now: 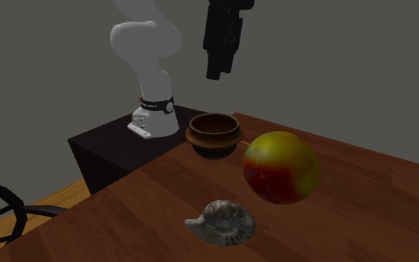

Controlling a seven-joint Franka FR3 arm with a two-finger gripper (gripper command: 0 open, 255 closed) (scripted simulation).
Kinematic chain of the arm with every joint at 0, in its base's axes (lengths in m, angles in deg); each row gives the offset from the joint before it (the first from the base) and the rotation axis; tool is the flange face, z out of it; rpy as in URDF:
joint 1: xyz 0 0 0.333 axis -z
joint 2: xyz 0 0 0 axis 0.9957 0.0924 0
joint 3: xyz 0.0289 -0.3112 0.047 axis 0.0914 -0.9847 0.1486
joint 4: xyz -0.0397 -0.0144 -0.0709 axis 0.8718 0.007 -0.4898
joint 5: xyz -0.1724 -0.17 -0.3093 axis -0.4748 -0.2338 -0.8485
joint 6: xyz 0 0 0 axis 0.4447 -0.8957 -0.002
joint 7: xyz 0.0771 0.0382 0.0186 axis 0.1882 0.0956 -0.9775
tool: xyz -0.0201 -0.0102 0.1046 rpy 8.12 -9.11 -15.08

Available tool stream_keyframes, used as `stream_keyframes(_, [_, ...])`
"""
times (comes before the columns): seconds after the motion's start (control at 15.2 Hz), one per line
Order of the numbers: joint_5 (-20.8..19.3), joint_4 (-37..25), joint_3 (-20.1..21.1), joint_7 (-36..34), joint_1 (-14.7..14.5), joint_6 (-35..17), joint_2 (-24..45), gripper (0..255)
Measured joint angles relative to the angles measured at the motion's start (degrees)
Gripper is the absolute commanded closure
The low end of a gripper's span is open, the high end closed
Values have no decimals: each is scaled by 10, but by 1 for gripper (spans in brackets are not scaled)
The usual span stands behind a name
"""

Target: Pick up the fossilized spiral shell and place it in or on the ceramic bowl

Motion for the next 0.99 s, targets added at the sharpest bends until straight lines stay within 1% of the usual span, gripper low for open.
stream_keyframes(0.2, [1, -14, -32, 39, 3, -52, 59, 0])
stream_keyframes(0.46, [21, -42, -68, 95, 4, -111, 140, 0])
stream_keyframes(0.59, [38, -59, -85, 128, 5, -142, 186, 0])
stream_keyframes(0.73, [63, -89, -98, 166, 8, -162, 234, 0])
stream_keyframes(0.86, [92, -111, -104, 200, 13, -185, 282, 0])
stream_keyframes(0.99, [122, -143, -108, 239, 23, -199, 329, 0])
